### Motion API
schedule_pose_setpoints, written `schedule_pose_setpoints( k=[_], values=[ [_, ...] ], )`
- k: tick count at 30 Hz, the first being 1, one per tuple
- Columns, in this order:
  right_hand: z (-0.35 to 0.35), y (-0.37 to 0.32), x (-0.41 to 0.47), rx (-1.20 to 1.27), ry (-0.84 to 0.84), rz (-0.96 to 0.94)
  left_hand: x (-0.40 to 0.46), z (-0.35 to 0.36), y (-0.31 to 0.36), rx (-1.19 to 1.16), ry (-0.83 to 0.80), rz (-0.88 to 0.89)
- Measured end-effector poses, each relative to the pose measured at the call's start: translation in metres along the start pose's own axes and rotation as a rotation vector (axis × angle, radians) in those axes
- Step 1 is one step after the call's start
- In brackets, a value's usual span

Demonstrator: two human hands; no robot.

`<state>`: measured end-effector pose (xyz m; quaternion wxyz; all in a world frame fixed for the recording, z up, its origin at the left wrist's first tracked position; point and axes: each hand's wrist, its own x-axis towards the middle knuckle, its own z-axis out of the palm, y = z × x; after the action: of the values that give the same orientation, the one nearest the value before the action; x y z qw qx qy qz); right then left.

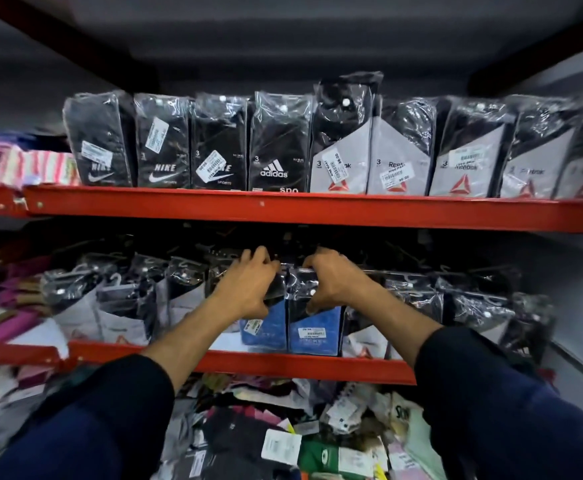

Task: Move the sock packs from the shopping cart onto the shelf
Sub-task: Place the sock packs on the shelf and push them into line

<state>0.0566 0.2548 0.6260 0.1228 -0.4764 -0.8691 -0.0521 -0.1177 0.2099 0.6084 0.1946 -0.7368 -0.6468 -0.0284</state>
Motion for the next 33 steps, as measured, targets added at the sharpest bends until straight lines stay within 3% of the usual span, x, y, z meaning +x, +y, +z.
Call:
schedule_pose_setpoints(
  k=[10,17,26,33],
  values=[
    [0.026,0.011,0.013,-0.055,-0.084,0.010,0.019,0.024,0.002,-0.026,-0.078,-0.021],
    [0.038,0.012,0.001,-0.190,0.035,-0.020,0.021,0.025,0.006,-0.035,-0.060,-0.013],
    [0.062,0.009,-0.017,-0.164,0.041,-0.052,0.012,0.030,0.004,-0.120,-0.070,0.017],
    [0.073,-0.007,-0.053,-0.119,0.219,-0.011,-0.032,0.046,0.000,-0.069,0.080,0.000]
  ],
)
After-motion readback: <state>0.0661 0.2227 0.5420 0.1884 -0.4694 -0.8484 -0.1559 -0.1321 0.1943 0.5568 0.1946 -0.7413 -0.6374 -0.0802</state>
